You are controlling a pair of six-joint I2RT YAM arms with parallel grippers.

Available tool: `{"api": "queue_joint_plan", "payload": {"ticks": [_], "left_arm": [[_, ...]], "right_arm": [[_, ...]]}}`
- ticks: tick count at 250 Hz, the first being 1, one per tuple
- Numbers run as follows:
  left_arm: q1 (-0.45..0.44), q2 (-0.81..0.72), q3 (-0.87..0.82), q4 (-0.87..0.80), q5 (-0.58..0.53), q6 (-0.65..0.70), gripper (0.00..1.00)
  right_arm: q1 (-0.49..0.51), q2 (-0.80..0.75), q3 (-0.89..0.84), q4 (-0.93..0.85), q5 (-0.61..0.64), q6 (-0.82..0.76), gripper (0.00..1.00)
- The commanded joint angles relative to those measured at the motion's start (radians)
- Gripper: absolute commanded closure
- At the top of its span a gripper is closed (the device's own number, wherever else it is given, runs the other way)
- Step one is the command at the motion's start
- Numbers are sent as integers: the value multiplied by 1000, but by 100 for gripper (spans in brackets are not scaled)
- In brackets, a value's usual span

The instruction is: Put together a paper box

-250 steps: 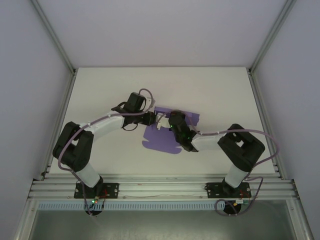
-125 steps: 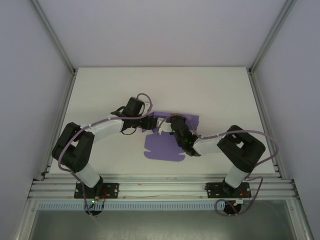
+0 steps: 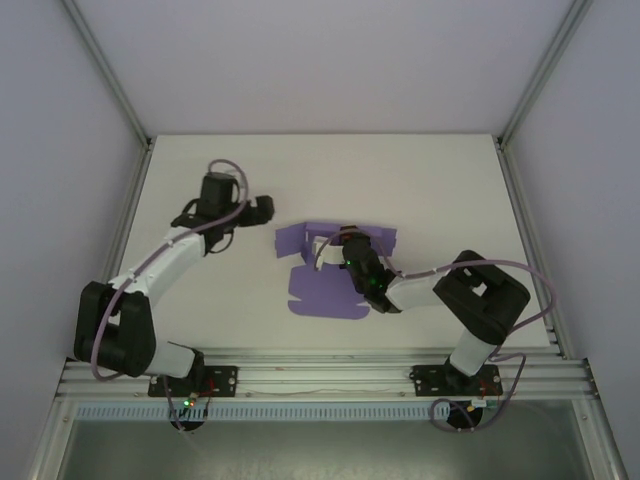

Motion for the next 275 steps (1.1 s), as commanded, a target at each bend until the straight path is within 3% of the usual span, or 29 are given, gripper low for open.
{"api": "queue_joint_plan", "payload": {"ticks": [1, 44, 95, 147, 186, 222, 229, 242, 275], "left_arm": [[30, 61, 40, 8, 86, -3, 0], [29, 165, 19, 147, 362, 88, 10], [3, 214, -7, 219, 455, 125, 20], [-94, 275, 5, 204, 429, 176, 27], [-116, 277, -36, 219, 378, 148, 30], [-116, 178, -74, 271, 378, 115, 19], [-116, 157, -68, 248, 350, 124, 16], [-115, 124, -57, 191, 263, 138, 1], [-58, 75, -31, 63, 11, 113, 0]], "right_arm": [[-15, 29, 29, 90, -20, -32, 100], [-56, 56, 70, 145, -54, -57, 100], [-95, 145, 107, 244, -93, -158, 100], [-97, 171, 124, 237, -88, -113, 100], [-97, 176, 107, 253, -79, -142, 100], [-97, 148, 101, 227, -95, -127, 100], [-98, 143, 100, 228, -102, -127, 100], [-98, 136, 102, 220, -111, -128, 100], [-104, 137, 107, 209, -121, -143, 100]]}}
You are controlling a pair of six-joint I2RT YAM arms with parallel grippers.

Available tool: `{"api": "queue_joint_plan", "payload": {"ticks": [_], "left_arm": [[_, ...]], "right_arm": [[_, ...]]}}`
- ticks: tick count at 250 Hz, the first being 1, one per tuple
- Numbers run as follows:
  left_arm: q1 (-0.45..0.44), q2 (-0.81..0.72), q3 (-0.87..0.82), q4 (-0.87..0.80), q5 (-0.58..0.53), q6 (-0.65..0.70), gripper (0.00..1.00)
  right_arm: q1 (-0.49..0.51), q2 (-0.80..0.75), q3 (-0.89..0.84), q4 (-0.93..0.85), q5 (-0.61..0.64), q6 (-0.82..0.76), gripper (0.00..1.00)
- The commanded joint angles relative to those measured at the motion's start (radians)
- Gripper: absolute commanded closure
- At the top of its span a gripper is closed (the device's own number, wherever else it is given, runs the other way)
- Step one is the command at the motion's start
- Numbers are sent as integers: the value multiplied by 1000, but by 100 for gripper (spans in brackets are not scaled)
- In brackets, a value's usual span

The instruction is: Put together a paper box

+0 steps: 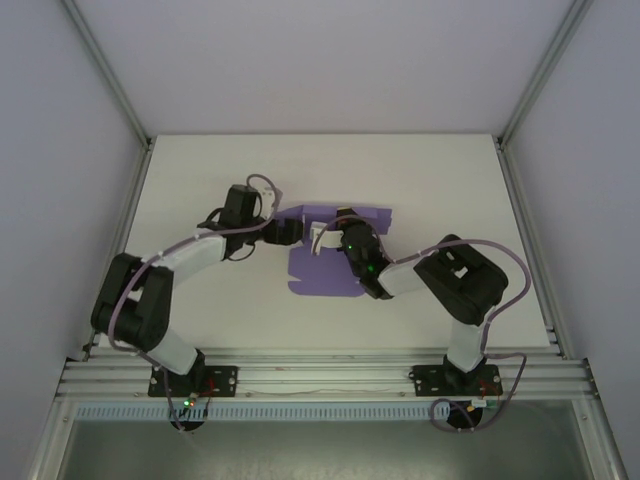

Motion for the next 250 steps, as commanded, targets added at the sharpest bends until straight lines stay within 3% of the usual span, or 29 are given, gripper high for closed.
{"api": "queue_joint_plan", "payload": {"ticks": [1, 34, 54, 72, 102, 147, 207, 250], "left_arm": [[61, -56, 37, -107, -246, -15, 0], [207, -51, 48, -122, -249, -107, 0], [220, 21, 95, -128, -243, -103, 0], [220, 106, 145, -115, -134, -81, 0], [188, 156, 159, -58, 16, -30, 2], [64, 106, 65, 56, 18, 35, 7], [15, 86, -62, 223, 35, 9, 13], [-35, 77, -167, 373, 26, 8, 14]], "right_arm": [[-11, -24, 6, 12, -20, -7, 100], [-12, -26, 0, 15, -30, -11, 100], [-12, -29, 2, 14, -32, -7, 100], [-12, -25, 8, 4, -27, -6, 100], [-12, -20, 9, 7, -27, -10, 100], [-12, -8, 20, 8, -24, -26, 100], [-13, -15, 26, -16, -31, -30, 100], [-6, 11, -30, 64, -21, -92, 100]]}}
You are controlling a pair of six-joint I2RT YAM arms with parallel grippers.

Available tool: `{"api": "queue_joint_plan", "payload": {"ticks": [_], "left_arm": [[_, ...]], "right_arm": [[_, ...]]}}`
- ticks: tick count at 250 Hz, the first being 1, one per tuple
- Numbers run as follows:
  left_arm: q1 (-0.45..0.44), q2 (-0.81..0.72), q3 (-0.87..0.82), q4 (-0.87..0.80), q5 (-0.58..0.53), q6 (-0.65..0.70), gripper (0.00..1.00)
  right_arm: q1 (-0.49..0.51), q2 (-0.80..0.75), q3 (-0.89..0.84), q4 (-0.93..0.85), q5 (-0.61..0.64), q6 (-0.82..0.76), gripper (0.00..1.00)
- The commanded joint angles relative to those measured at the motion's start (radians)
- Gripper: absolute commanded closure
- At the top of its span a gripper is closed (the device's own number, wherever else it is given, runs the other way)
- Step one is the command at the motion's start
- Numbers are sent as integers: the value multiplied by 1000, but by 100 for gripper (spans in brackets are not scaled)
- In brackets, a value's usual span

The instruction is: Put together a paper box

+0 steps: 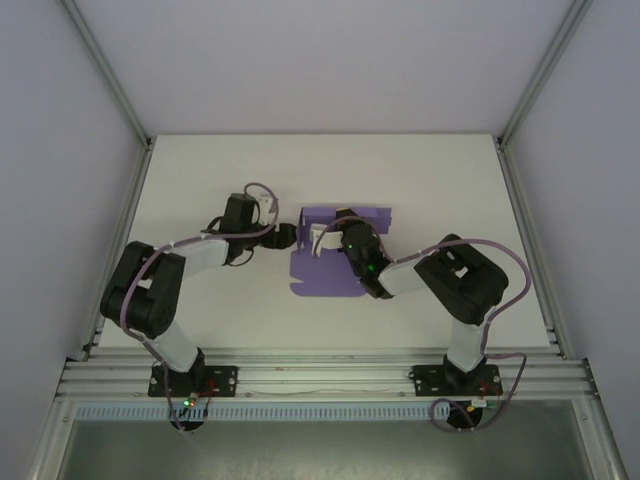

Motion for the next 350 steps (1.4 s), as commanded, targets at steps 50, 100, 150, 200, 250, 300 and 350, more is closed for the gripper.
{"api": "queue_joint_plan", "payload": {"ticks": [50, 100, 150, 200, 250, 300, 350], "left_arm": [[-119, -28, -146, 282, -41, 10, 14], [-129, -28, -148, 299, -79, 23, 15], [-141, -13, -140, 384, -102, 27, 15], [-159, 53, -76, 383, -114, 58, 19], [-167, 84, -49, 417, -112, 48, 25], [-171, 114, -3, 420, -143, 38, 37], [-175, 130, -11, 463, -107, 77, 35]], "right_arm": [[38, -24, -89, 94, 22, -43, 100], [83, 12, -118, 172, 85, -60, 100], [112, 48, -144, 221, 114, -63, 100], [129, 37, -143, 193, 107, -38, 100], [129, -111, -114, -134, 54, 152, 100], [129, -86, -91, -188, 38, 193, 100], [98, -117, -47, -348, -17, 314, 100]]}}
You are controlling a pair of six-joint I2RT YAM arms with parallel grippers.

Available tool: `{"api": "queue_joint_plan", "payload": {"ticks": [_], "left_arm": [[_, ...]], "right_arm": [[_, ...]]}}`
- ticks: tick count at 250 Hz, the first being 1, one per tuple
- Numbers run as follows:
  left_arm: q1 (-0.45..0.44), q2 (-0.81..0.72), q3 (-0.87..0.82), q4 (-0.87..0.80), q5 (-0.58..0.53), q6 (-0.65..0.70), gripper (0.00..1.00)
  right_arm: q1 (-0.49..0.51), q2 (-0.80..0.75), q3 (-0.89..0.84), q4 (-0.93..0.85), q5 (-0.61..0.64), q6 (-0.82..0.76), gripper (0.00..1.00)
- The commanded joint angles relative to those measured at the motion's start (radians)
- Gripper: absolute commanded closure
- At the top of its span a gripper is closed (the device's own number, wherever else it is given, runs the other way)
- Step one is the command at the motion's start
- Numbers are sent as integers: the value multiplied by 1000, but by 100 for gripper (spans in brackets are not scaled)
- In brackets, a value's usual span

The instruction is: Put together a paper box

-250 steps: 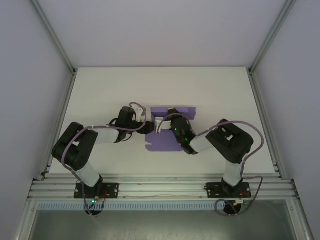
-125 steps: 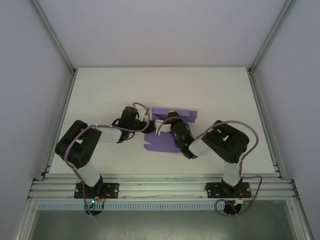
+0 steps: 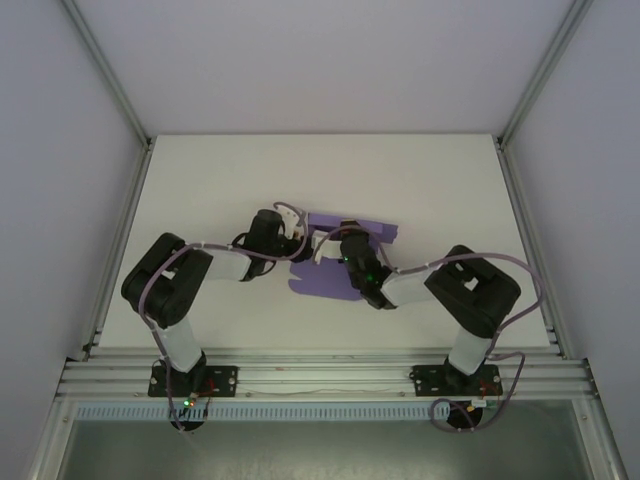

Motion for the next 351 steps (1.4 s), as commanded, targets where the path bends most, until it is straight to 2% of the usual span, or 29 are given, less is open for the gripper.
{"api": "queue_joint_plan", "payload": {"ticks": [1, 46, 98, 130, 163, 177, 202, 221, 282, 312, 351], "left_arm": [[-1, 13, 46, 142, -14, 27, 34], [-3, 34, 60, 157, 39, 46, 25], [-5, 36, 69, 131, 137, 77, 22], [-5, 50, 57, 169, 173, 78, 19], [-5, 89, 95, 176, 200, 84, 16], [-4, 101, 119, 162, 205, 89, 22], [-5, 118, 157, 124, 153, 81, 48], [-5, 126, 171, 123, 94, 48, 58], [-21, 134, 143, 298, 21, -33, 68], [-28, 165, 185, 261, 21, -41, 68], [-38, 163, 201, 255, -12, -110, 78]], "right_arm": [[13, -18, 2, -174, -178, 123, 100], [-9, -63, 32, -290, -234, 209, 100], [4, -15, 1, -218, -175, 118, 100], [15, -5, -14, -184, -127, 119, 100], [27, -16, -24, -194, -131, 129, 100], [28, -19, -16, -213, -139, 145, 100], [28, -11, -9, -219, -137, 148, 100], [28, -6, -11, -217, -136, 153, 100], [27, -7, 0, -247, -164, 204, 100], [20, -6, 12, -268, -169, 219, 100], [7, -4, 30, -302, -175, 244, 100]]}}
